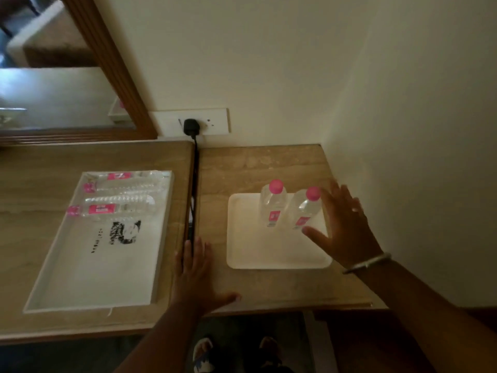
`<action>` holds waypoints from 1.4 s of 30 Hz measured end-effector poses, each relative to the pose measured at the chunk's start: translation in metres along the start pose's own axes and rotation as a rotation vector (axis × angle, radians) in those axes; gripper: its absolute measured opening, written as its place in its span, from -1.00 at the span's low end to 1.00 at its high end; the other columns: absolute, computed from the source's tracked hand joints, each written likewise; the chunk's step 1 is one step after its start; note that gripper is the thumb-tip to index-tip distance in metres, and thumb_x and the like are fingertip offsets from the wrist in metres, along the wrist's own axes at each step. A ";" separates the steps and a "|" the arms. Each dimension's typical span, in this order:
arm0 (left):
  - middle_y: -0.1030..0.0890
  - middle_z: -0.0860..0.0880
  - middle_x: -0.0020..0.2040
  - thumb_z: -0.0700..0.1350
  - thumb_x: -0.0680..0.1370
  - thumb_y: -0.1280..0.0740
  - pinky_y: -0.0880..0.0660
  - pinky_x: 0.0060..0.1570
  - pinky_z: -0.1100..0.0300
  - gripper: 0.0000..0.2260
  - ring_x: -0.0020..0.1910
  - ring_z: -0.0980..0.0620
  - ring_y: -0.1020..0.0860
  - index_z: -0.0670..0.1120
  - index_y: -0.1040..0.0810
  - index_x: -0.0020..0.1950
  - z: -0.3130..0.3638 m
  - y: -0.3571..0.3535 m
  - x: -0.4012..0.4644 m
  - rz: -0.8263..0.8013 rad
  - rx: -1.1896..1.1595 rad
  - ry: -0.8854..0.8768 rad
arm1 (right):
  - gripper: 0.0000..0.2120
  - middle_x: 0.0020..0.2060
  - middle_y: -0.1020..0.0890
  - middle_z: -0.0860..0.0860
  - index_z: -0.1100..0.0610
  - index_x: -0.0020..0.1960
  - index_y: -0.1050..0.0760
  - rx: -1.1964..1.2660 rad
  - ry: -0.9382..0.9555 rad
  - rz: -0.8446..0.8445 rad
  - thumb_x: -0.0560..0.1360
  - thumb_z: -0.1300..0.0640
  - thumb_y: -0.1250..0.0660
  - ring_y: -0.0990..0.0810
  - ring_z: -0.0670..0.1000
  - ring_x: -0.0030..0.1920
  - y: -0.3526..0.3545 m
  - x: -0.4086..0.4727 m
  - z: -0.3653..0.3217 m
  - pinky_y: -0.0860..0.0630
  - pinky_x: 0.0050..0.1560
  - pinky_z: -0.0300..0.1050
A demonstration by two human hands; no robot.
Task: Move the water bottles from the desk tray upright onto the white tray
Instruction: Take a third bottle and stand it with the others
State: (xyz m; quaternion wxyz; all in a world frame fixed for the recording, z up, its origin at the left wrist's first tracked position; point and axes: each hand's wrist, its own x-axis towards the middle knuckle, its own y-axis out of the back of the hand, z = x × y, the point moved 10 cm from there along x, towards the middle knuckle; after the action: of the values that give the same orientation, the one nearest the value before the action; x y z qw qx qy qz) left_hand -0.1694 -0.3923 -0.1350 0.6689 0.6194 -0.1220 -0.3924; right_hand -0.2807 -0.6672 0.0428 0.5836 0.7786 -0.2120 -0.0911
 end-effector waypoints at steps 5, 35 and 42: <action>0.02 -0.21 0.60 0.71 0.19 -0.05 0.45 0.40 -0.27 0.20 0.55 -0.32 0.05 -0.03 0.01 0.62 -0.032 0.045 -0.036 0.014 0.058 -0.015 | -0.07 0.53 0.05 0.17 -0.01 0.52 0.08 -0.095 0.150 -0.076 0.33 -0.44 -0.12 0.12 0.24 0.50 -0.043 -0.031 -0.091 0.04 0.41 0.37; 0.19 -0.15 0.60 0.69 0.16 -0.18 0.33 0.40 -0.39 0.22 0.54 -0.25 0.25 0.07 0.13 0.61 -0.407 0.057 -0.099 0.059 -0.070 -0.013 | -0.36 0.14 -0.50 0.13 0.11 0.24 -0.30 -0.509 0.323 -0.243 0.29 -0.15 -0.41 -0.46 0.23 0.14 -0.275 0.138 -0.512 -0.40 0.06 0.13; 0.30 -0.15 0.58 0.71 0.16 -0.13 0.35 0.37 -0.43 0.22 0.52 -0.24 0.36 0.08 0.23 0.60 -0.410 0.056 -0.098 0.046 -0.028 0.006 | -0.82 -0.25 -0.57 0.09 0.14 -0.26 -0.54 -0.616 0.304 -0.133 0.25 0.06 -0.46 -0.57 0.14 -0.24 -0.271 0.151 -0.521 -0.45 -0.23 -0.04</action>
State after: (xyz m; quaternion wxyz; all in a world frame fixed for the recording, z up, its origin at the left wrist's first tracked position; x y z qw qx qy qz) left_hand 0.0534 -0.0297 -0.1348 0.6868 0.6082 -0.1287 -0.3766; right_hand 0.1179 -0.2181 -0.0409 0.8088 0.5827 -0.0337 -0.0716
